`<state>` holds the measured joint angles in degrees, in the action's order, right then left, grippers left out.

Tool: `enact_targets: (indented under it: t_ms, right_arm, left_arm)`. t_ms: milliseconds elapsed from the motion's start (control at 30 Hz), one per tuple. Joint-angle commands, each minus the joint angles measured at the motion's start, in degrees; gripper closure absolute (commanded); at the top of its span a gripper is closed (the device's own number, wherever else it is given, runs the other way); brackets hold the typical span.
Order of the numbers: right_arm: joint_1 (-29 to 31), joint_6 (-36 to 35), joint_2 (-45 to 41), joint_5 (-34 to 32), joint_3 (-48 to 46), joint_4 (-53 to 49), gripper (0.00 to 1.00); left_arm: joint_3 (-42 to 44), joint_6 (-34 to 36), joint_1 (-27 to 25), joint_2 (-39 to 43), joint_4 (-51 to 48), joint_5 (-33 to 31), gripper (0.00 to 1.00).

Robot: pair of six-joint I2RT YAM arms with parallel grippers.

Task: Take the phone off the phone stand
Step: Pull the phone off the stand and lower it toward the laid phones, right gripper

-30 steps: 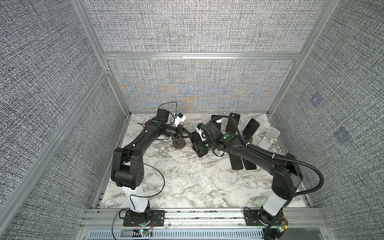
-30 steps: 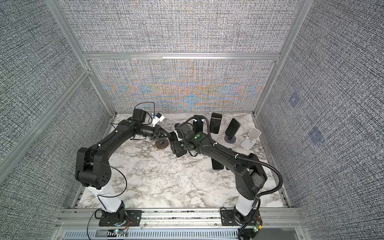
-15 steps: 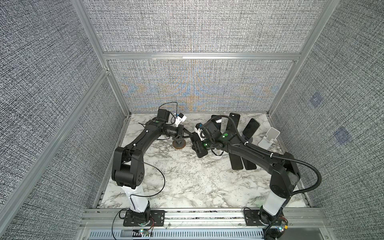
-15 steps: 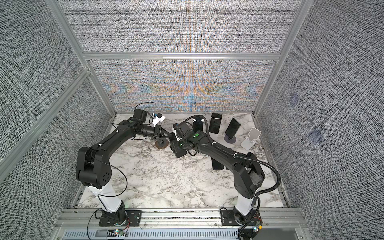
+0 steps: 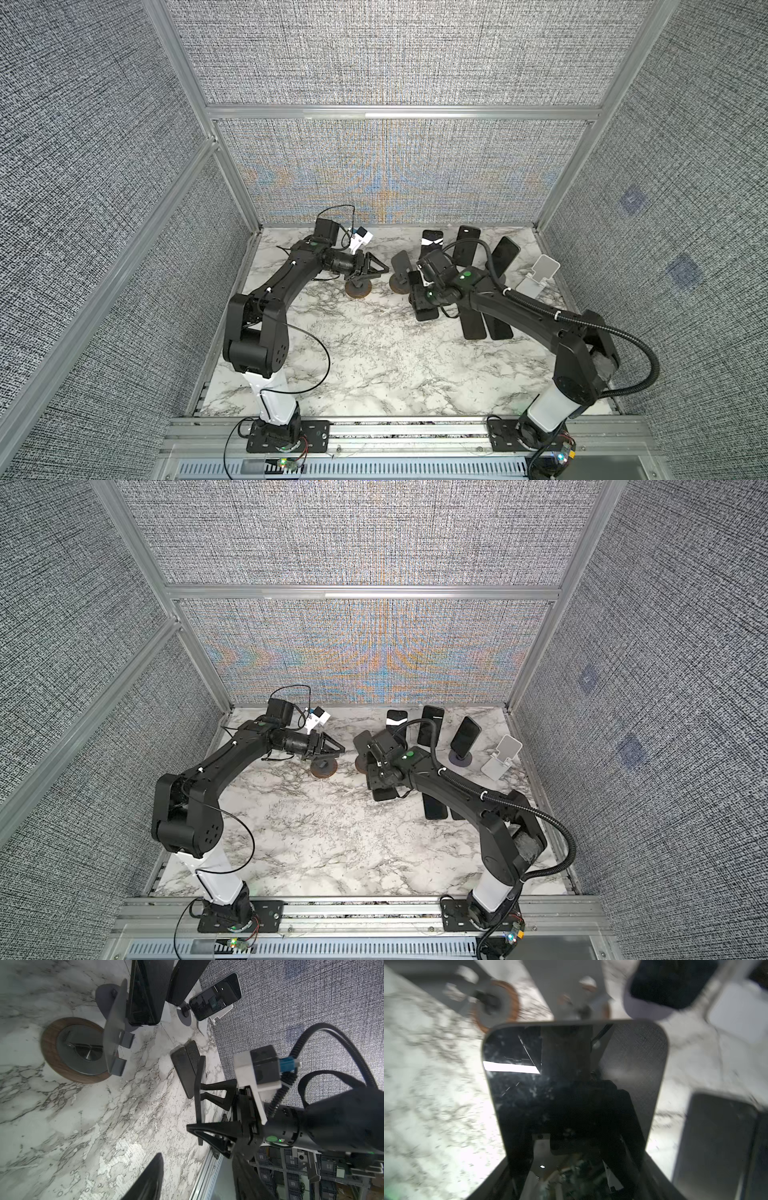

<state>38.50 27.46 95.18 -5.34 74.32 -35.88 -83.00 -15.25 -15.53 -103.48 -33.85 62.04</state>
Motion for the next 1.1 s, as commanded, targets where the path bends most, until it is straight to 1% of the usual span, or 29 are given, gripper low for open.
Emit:
enact_targets:
  t_ms: [0,133,300,467,833,933,1067]
  right_arm:
    - [-1.95,4.14,-0.36,-1.97,-3.04,-4.83,0.44]
    - [-4.39,4.35,0.68,-1.61,-5.35,-5.52,0.44]
    - [-6.61,1.8,4.96,-0.16,-4.08,-5.95,0.44]
    - [-7.34,0.62,8.77,0.5,-2.69,-6.58,0.44]
    - [-7.91,0.7,11.39,1.31,-3.72,-5.01,0.42]
    - [-8.09,0.9,11.92,1.56,-3.95,-4.86,0.4]
    - [-8.09,0.63,12.66,1.13,-3.75,-5.18,0.33]
  left_arm:
    - [-0.41,1.15,0.06,0.17,-1.18,-0.85,0.45]
    - [-0.49,1.22,0.05,0.03,-1.48,-1.02,0.46]
    - [-0.91,2.21,0.03,0.02,-2.6,-1.57,0.46]
    - [-1.27,3.05,0.13,-0.14,-3.55,-2.15,0.45]
    - [-1.72,4.24,0.08,-0.49,-4.91,-2.54,0.46]
    - [-1.72,4.27,0.04,-0.84,-4.9,-2.54,0.46]
    - [-1.85,4.44,0.12,-1.37,-5.33,-2.5,0.46]
